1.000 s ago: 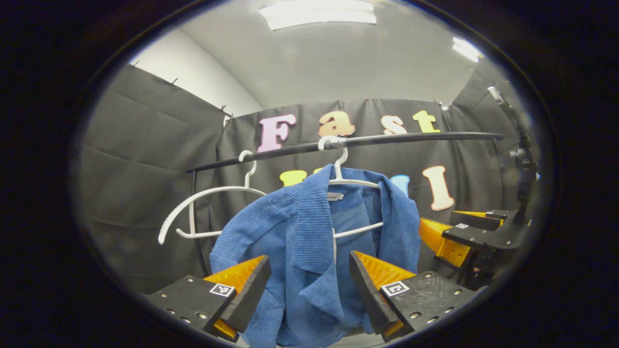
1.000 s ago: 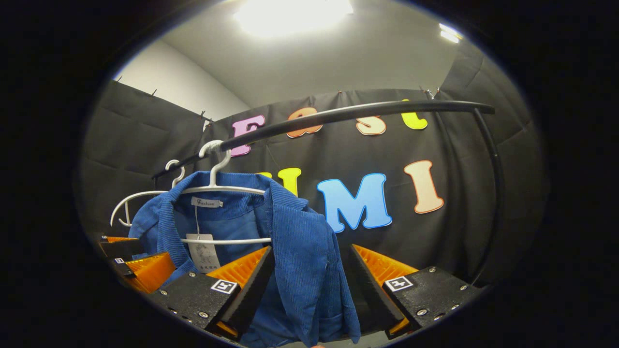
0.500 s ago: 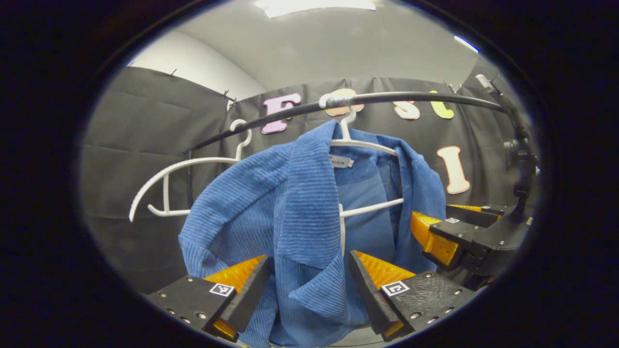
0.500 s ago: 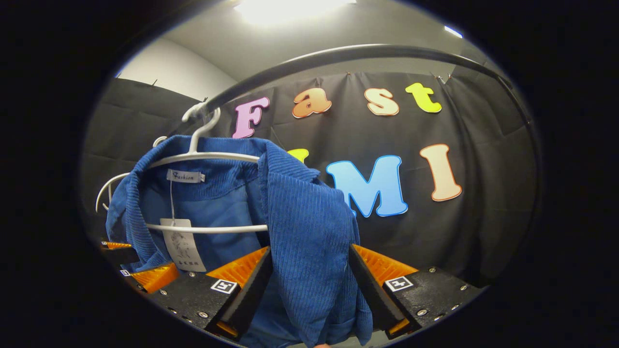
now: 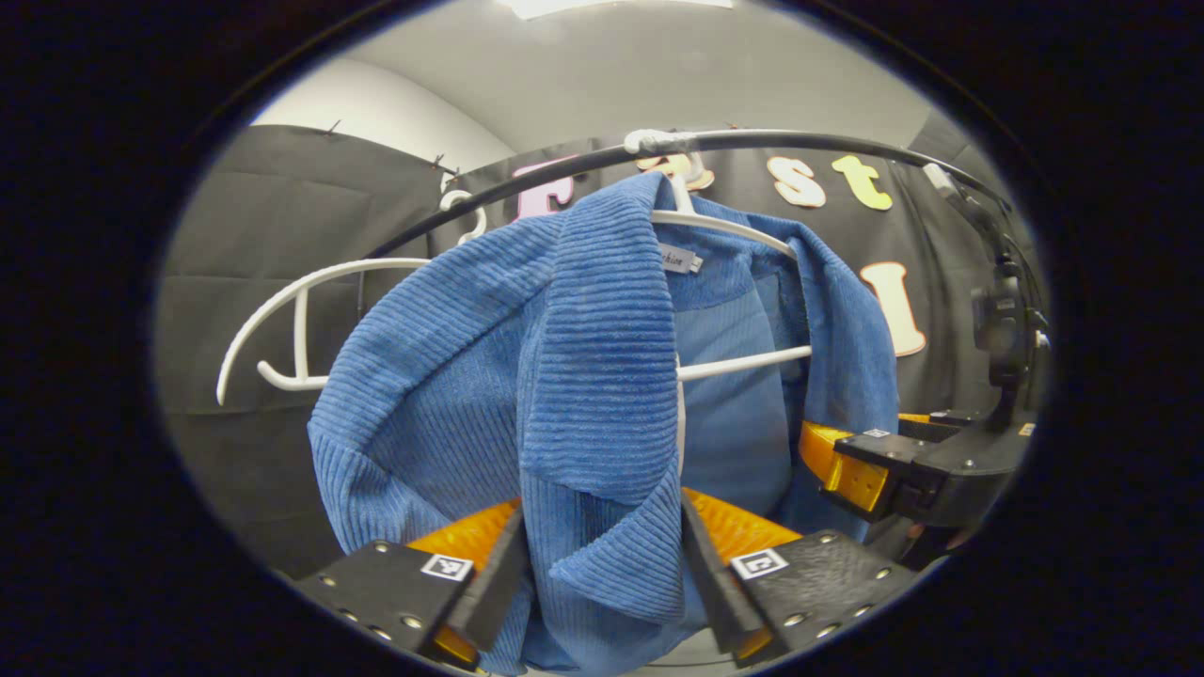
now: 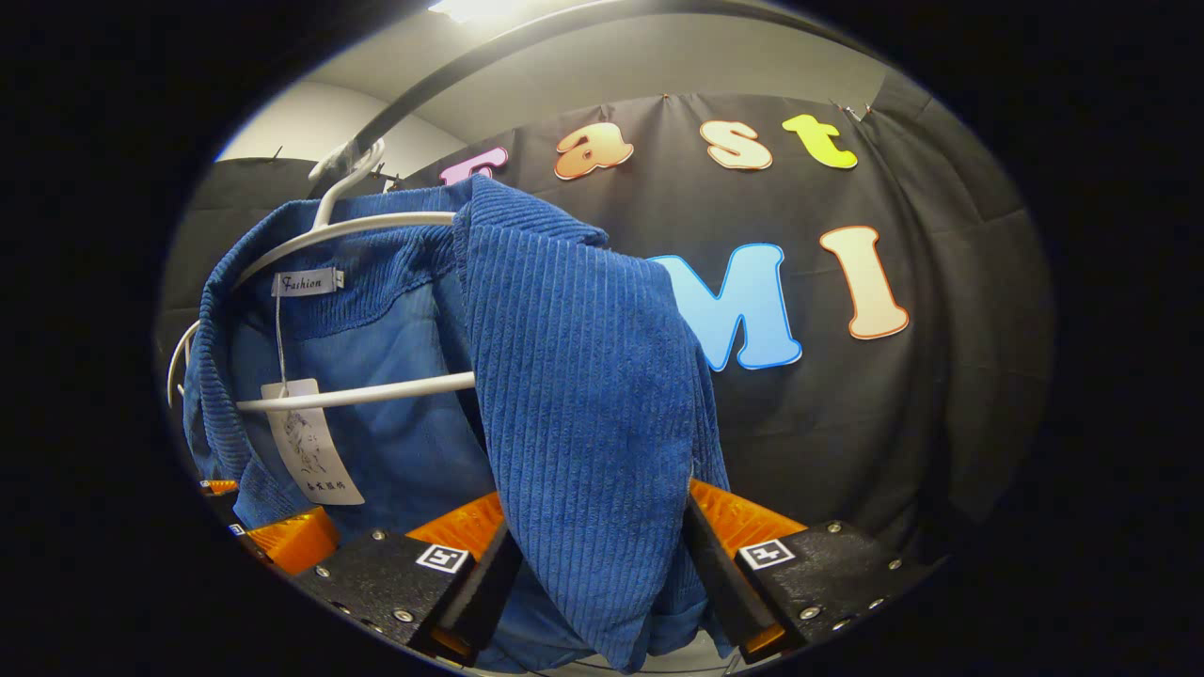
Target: Grasp the clothes on the hanger with both hands and then place them into the laundry hamper below.
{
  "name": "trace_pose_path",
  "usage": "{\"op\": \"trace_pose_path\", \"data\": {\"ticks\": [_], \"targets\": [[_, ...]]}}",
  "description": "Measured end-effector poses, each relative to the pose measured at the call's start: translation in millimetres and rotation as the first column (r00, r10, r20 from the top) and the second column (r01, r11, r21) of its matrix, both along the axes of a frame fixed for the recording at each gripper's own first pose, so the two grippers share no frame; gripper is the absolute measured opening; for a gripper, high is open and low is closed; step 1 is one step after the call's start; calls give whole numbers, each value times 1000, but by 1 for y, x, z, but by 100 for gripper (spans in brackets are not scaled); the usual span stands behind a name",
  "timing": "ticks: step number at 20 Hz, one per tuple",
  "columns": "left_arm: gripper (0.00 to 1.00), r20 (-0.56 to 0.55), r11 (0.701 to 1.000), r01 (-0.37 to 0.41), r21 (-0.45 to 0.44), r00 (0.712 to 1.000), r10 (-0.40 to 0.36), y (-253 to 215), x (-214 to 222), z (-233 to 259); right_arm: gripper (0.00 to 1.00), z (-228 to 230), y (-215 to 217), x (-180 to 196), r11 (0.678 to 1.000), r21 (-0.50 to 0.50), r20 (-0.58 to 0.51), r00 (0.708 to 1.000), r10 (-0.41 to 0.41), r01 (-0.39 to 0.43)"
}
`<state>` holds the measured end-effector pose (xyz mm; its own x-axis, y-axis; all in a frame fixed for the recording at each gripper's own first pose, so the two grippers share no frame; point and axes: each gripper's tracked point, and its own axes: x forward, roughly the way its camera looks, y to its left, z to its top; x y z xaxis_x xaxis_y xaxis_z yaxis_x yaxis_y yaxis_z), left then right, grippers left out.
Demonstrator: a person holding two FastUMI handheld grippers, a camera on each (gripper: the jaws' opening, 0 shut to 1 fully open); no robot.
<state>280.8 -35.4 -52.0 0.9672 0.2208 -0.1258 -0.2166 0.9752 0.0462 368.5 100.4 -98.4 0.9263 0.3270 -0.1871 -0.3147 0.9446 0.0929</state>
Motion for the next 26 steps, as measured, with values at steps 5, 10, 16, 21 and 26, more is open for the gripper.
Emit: {"op": "trace_pose_path", "data": {"ticks": [5, 10, 16, 21, 26], "targets": [[51, -16, 1000, 20, 4, 1000, -20, 4, 1, -2, 20, 2, -5, 3, 1000, -13, 7, 1000, -8, 8], [8, 8, 1000, 7, -3, 1000, -7, 14, -10, 4, 3, 22, -9, 0, 999, -37, 112, 994, 11, -7], [1, 158, 997, -11, 76, 987, -2, 23, -45, 66, 3, 68, -34, -8, 988, -123, 307, 951, -47, 89], [1, 201, 990, -39, 138, 979, 10, 43, -64, 104, 3, 111, -62, -6, 980, -48, 429, 890, -154, 193], [1, 223, 979, -63, 194, 975, 19, 68, -79, 127, 5, 124, -99, 6, 959, 21, 434, 862, -262, 282]]}}
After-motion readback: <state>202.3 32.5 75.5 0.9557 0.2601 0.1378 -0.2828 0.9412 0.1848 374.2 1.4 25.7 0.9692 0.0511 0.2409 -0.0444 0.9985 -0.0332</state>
